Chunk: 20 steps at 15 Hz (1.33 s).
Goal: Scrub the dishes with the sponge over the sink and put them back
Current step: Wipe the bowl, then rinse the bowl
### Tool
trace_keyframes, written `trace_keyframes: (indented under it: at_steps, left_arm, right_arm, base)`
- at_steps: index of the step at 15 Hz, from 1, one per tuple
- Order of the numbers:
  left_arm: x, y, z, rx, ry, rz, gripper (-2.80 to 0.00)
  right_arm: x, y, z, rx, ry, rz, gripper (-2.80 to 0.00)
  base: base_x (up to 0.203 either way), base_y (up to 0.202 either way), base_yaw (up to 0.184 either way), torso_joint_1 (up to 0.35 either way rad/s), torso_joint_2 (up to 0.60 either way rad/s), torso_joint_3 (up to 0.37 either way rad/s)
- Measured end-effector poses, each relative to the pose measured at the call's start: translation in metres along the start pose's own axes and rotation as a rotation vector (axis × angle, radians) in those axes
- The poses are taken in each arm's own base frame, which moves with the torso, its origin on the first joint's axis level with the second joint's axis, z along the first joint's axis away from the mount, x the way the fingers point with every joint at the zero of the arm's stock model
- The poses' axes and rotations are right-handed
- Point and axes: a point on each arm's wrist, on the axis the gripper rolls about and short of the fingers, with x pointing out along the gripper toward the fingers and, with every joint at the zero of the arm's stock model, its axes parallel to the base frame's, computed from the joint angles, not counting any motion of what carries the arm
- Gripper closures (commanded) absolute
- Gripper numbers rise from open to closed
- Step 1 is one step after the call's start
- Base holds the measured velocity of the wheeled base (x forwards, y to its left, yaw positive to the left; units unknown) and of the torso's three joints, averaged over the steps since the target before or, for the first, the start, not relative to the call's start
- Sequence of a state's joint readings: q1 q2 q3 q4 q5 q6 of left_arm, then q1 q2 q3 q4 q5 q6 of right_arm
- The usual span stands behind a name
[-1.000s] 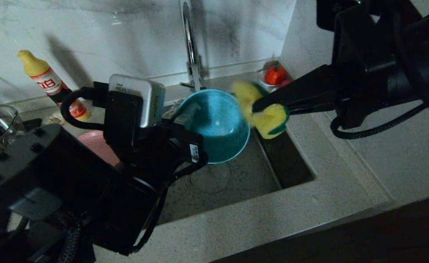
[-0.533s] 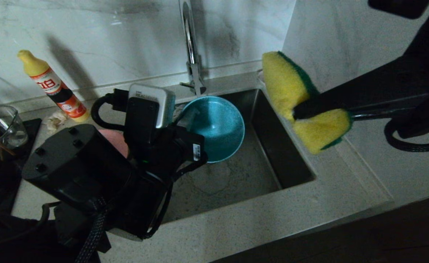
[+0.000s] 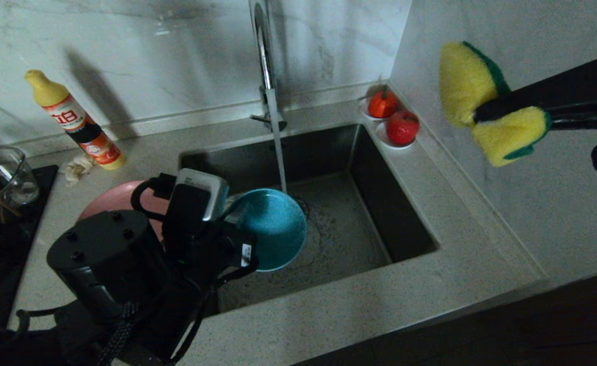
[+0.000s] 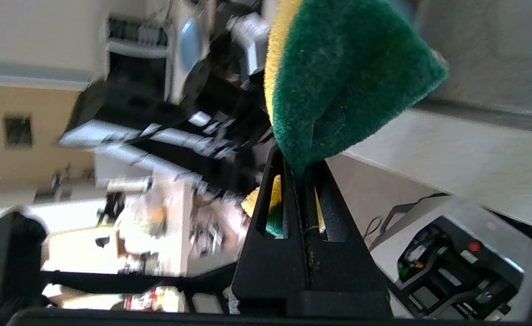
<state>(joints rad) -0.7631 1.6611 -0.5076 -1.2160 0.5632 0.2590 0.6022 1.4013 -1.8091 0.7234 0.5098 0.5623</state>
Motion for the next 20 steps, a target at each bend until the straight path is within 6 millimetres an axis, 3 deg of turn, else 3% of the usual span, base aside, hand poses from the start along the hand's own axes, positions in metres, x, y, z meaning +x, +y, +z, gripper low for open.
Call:
trace_keyframes:
  at_steps: [4,7,12,20]
  left_arm:
    - [-0.007,0.015,-0.014,-0.077,0.166,-0.006,0.00]
    - [0.000,0.024,-0.020,-0.134,0.246,-0.028,0.00]
    - [0.035,0.030,-0.012,-0.299,0.326,0.015,0.00]
    - [0.083,0.039,-0.010,-0.385,0.455,0.104,0.00]
  right_arm:
    - [-0.008,-0.007,0.002,0.021,-0.032,-0.042,0.00]
    - [-0.004,-0.015,-0.003,0.037,-0.011,-0.063,0.00]
    - [0.002,-0.029,-0.012,0.043,0.001,-0.094,0.00]
    - [-0.008,-0.025,-0.017,0.037,-0.007,-0.088,0.00]
  base:
    - [0.000,0.000,0.000,0.000,0.00,0.000]
    - [0.000,0.000,0.000,0.000,0.00,0.000]
    - [0.000,0.000,0.000,0.000,0.00,0.000]
    - [0.000,0.000,0.000,0.000,0.00,0.000]
